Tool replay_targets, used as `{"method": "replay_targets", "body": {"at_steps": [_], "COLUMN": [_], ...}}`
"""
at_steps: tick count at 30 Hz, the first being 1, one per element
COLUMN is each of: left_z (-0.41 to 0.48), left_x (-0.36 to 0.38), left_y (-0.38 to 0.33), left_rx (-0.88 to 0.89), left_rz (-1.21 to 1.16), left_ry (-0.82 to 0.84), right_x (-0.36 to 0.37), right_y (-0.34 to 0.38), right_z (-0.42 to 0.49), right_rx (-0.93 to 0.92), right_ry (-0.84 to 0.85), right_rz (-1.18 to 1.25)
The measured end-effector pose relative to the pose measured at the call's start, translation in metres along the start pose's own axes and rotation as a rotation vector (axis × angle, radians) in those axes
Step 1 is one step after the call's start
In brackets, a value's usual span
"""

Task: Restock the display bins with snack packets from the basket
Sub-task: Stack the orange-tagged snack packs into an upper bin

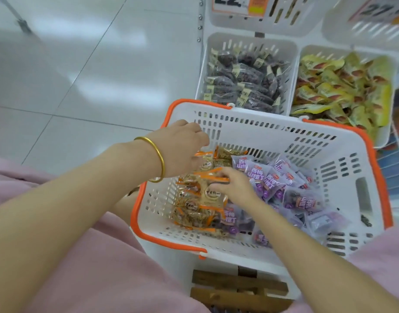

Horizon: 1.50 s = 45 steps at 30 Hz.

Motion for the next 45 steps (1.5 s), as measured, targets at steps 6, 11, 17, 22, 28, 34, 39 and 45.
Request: {"method": "replay_targets", "body": {"at_steps": [6, 11, 17, 22, 28, 34, 39, 45], "left_z": [0.028, 0.043, 0.051, 0.059, 0.059, 0.056, 0.061, 0.076], "left_x": [-0.025, -0.049, -0.063, -0.06, -0.055, -0.058, -0.06, -0.111], "left_y": [-0.023, -0.058, -0.056, -0.054, -0.066, -0.08, -0.073, -0.06], "left_rx": [-0.157, -0.043, -0.068, -0.074, -0.059, 0.164, 0.166, 0.229], "left_rz": [-0.791, -1.553, -1.654, -1.563, -1.587, -1.437, -1.303, -1.086], "left_ry": [-0.16, -0.227, -0.32, -0.297, -0.223, -0.147, -0.194, -0.22], "right_x": [-0.14, -0.196, -0.239, -0.247, -0.237, -0.232, -0.234, -0.274], "right_y": [0.042, 0.066, 0.034, 0.043, 0.053, 0.06, 0.067, 0.11], "right_z": [-0.039, -0.065, -0.084, -0.087, -0.081, -0.077, -0.067, -0.046], "right_rx": [-0.122, -0.205, -0.125, -0.225, -0.245, -0.244, -0.204, -0.225], "right_ry": [-0.069, -0.159, -0.441, -0.373, -0.379, -0.426, -0.327, 0.054], "right_rz": [0.499, 0.518, 0.537, 0.611, 0.593, 0.596, 0.557, 0.216]}}
Point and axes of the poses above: each hand's wrist, its own z-axis towards the middle knuckle, its own x-axis out of the palm, y = z × x, the point moved 6 cm from there along z, towards the middle knuckle, and after that the axes turned 6 degrees about -z, right-handed, at the moved point
